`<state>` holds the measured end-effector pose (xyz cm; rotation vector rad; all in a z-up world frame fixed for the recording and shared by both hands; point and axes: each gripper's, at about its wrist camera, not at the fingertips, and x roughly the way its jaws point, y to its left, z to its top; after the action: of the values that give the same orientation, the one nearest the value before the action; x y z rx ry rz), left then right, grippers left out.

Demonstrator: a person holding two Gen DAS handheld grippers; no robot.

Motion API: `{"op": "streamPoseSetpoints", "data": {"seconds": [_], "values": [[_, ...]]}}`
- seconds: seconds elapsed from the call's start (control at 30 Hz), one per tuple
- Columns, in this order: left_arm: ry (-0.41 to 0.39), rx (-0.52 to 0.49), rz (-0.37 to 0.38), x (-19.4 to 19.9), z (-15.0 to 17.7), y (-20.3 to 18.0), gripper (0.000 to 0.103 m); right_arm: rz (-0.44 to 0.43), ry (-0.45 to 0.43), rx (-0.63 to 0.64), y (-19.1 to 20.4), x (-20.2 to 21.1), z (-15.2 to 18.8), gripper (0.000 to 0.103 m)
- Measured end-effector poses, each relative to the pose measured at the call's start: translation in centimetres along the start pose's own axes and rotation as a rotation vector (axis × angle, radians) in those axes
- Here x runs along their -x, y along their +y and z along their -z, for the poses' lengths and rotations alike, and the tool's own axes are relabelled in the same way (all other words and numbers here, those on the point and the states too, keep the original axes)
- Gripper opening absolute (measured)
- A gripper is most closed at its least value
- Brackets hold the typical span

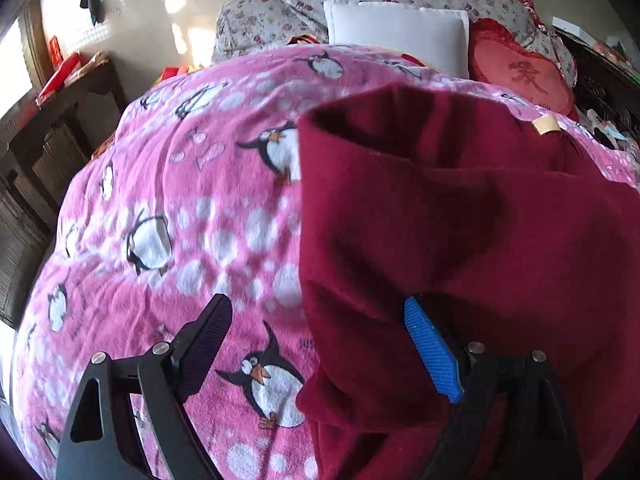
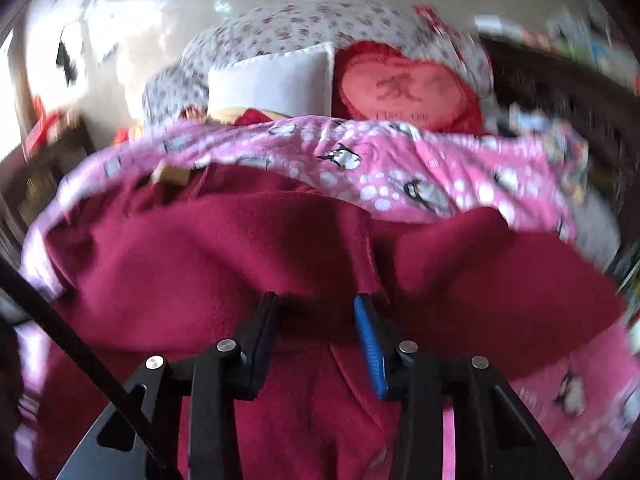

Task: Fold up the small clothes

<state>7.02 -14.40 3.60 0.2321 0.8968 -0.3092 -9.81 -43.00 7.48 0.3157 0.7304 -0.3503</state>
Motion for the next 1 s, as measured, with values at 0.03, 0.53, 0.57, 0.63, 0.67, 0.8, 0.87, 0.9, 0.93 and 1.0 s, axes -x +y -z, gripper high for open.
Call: {"op": "streamPoseSetpoints", "data": {"seconds": [0.03,0.53,0.57,0.63,0.67,0.8,0.87,0.9,0.93,1.0], "values": [[-0.002,0.011,0.002,0.3,0.0,0.3,0.087,-0.016,-0.007,-0.032,-0.7,0.9,0.0,0.047],[-0.096,0.037,0.089,6.4,0.5,-0.9,0.087,0.088,-0.072,-0.643,-19.6,5.3,4.9,0.091],[-0.102,0.023,0.094,6.8,0.4,-1.2,0.087,0.085,-0.079,-0.696,-21.1,4.9,5.0,0.092],[-0.106,0.01,0.103,7.3,0.3,-1.8,0.087,0.066,-0.073,-0.777,-23.4,4.0,5.1,0.092],[-0.103,0.008,0.107,7.4,0.3,-2.0,0.087,0.045,-0.081,-0.818,-24.5,3.5,5.2,0.092],[-0.079,-0.001,0.118,7.2,0.5,-2.7,0.087,-0.003,-0.133,-0.86,-25.8,2.4,3.6,0.072],[-0.082,-0.008,0.099,7.0,0.6,-2.9,0.087,-0.009,-0.127,-0.858,-26.0,1.6,2.9,0.026],[-0.083,-0.004,0.093,7.0,0.6,-2.8,0.087,-0.002,-0.128,-0.854,-26.0,1.6,2.8,0.015],[-0.082,0.001,0.094,7.0,0.6,-2.6,0.087,0.0,-0.15,-0.848,-26.0,2.2,2.8,0.015],[-0.082,0.023,0.092,7.1,0.6,-1.8,0.087,-0.002,-0.211,-0.793,-25.2,4.2,2.5,0.014]]}}
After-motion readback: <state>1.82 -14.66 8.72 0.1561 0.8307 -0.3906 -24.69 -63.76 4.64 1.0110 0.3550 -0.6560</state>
